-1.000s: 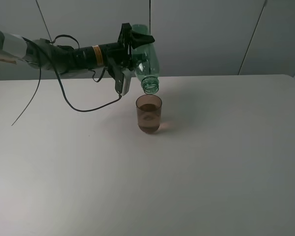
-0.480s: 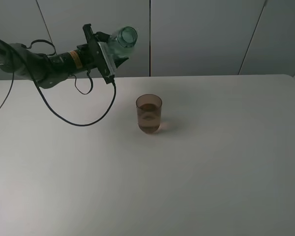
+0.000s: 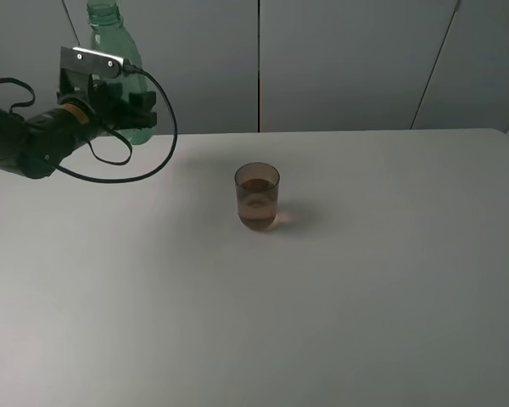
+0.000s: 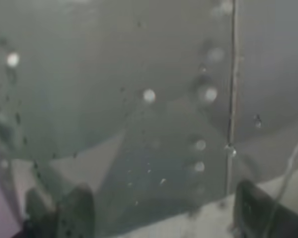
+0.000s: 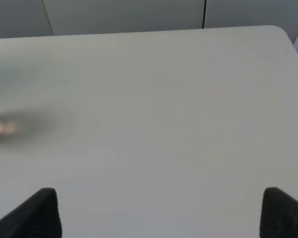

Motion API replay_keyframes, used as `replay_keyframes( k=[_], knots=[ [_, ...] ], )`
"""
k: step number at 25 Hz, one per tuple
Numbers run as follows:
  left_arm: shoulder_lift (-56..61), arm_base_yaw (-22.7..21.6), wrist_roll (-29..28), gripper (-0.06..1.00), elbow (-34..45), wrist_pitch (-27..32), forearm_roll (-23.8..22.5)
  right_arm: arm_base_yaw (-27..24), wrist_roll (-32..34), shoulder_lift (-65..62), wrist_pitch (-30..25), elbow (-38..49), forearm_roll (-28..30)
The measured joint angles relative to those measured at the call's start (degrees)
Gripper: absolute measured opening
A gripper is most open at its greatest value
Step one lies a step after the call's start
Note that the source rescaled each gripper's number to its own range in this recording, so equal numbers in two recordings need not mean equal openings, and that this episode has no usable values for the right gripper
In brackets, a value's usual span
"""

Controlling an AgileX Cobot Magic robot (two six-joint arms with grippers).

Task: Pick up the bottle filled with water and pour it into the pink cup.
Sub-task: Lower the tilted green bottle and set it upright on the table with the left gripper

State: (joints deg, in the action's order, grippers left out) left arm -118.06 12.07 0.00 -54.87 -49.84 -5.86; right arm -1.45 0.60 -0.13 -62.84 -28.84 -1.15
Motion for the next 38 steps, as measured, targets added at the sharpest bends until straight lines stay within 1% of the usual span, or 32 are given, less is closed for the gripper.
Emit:
replay_keyframes(
  k=[2, 5, 8, 11, 18, 29, 32, 38],
  knots=[
    [1.28, 0.00, 0.00, 0.00, 3.62, -0.88, 3.73, 0.00, 0.00, 0.00, 0.00, 0.00, 0.00],
    [2.09, 0.00, 0.00, 0.00, 8.65, -4.17, 7.30, 0.00, 0.00, 0.00, 0.00, 0.00, 0.00],
    [2.38, 0.00, 2.36, 0.00, 11.79, -5.53, 9.12, 0.00, 0.00, 0.00, 0.00, 0.00, 0.00],
    [2.38, 0.00, 2.95, 0.00, 13.67, -6.31, 9.93, 0.00, 0.00, 0.00, 0.00, 0.00, 0.00],
    [-1.50, 0.00, 4.20, 0.00, 14.04, -9.65, 10.27, 0.00, 0.00, 0.00, 0.00, 0.00, 0.00],
    [-7.50, 0.00, 4.68, 0.00, 10.76, -11.49, 9.81, 0.00, 0.00, 0.00, 0.00, 0.00, 0.00],
    [-8.19, 0.00, 4.53, 0.00, 10.50, -12.55, 9.68, 0.00, 0.00, 0.00, 0.00, 0.00, 0.00],
    [-8.32, 0.00, 3.23, 0.00, 10.50, -12.66, 9.68, 0.00, 0.00, 0.00, 0.00, 0.00, 0.00]
  ],
)
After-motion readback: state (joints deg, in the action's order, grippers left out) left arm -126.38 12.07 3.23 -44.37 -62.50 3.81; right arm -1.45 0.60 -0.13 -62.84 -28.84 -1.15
